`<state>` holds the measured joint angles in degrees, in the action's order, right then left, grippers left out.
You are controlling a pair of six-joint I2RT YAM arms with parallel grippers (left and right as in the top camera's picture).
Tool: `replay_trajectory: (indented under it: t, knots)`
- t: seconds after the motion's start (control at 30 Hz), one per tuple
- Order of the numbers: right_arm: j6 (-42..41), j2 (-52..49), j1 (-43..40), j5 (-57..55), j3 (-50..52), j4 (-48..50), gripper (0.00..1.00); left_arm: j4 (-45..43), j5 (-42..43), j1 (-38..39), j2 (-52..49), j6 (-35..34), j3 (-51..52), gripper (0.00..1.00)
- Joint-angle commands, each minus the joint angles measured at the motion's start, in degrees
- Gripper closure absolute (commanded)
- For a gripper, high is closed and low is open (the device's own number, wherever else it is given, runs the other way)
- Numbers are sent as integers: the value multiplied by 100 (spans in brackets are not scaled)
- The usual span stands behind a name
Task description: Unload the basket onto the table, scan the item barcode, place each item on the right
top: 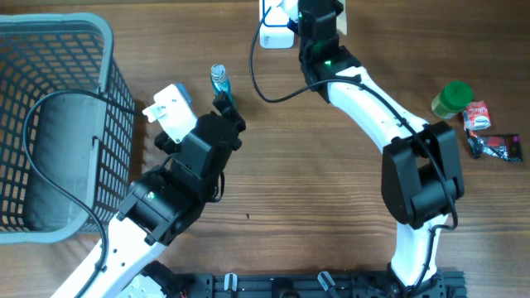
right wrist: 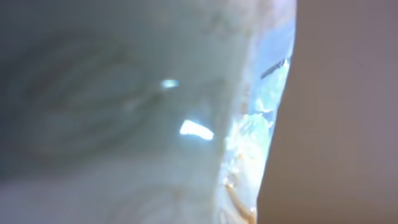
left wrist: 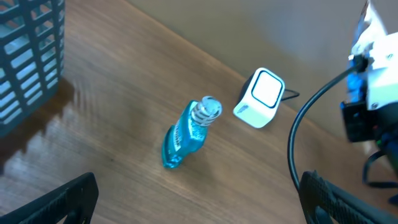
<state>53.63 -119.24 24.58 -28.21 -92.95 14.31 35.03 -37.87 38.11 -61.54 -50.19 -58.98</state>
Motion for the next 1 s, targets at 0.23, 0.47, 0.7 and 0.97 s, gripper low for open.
replay_trajectory:
  t: [0.23, 0.47, 0.7, 0.97]
  knots:
    - [2330, -896, 175, -289, -205, 586, 95, 42, -140, -13, -7, 50, -17, 0]
    - [3115, -1217, 197, -343, -203, 476, 95, 42, -140, -13, -7, 50, -17, 0]
    - [3604, -1438, 166, -400, -201, 737, 95, 42, -140, -13, -7, 50, -17, 0]
    - [3617, -1438, 90, -407, -179, 341, 95, 42, -140, -13, -7, 50, -17, 0]
